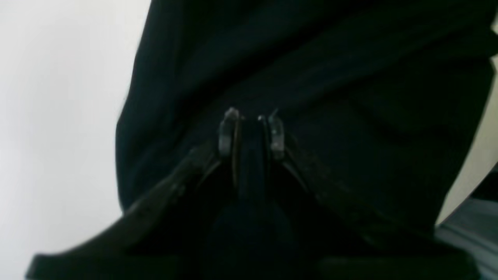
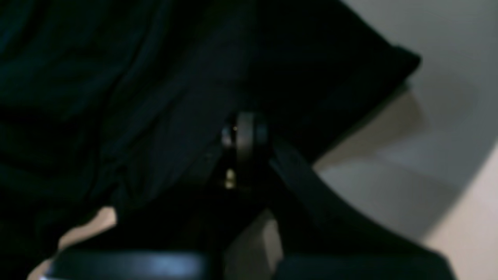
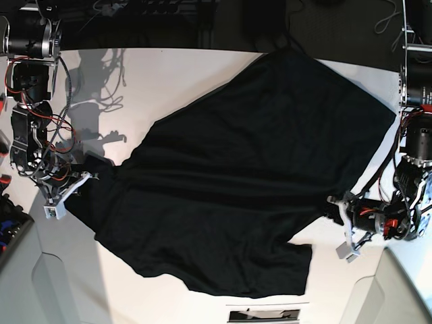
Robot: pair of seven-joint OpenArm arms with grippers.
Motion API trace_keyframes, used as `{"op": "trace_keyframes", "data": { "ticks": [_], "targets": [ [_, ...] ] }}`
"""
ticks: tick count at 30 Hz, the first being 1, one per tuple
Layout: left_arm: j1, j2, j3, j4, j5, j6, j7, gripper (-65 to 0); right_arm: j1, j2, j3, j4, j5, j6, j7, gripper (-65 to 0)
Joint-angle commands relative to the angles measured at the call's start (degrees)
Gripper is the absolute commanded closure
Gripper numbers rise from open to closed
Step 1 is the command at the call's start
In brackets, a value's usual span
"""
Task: Layout the t-shirt on the table in an organized manner, then fold the t-shirt properly
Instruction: 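Drag the shirt edge with the left gripper away from the right gripper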
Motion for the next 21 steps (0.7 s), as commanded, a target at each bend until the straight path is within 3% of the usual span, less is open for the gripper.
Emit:
{"op": "trace_keyframes", "data": {
  "ticks": [1, 5, 10, 15, 21],
  "targets": [
    [0.7, -0.5, -0.2, 3.0, -0.6, -0.4, 0.2, -11.0, 1.1, 1.0, 0.3, 0.7, 0.3, 0.9, 1.1, 0.0],
    [7.1, 0.9, -0.2, 7.7, 2.7, -0.4, -1.2, -11.0, 1.2, 0.7, 0.3, 0.8, 1.6, 1.4, 1.1, 0.0],
    [11.1, 4.4, -0.2, 2.7, 12.3, -0.4, -9.1, -11.0, 1.1, -0.5, 0.3, 0.7, 0.6, 1.3, 1.2, 0.0],
    [9.9, 9.4, -0.2, -9.5, 18.5, -0.4, -11.8, -11.0, 0.6, 0.0, 0.3, 0.5, -0.7, 1.3, -0.5, 0.0],
    [5.0, 9.6, -0.2, -17.5, 24.0, 1.0, -15.6, -11.0, -0.2, 0.8, 0.3, 0.6, 0.0, 1.3, -2.1, 0.0]
  ]
}}
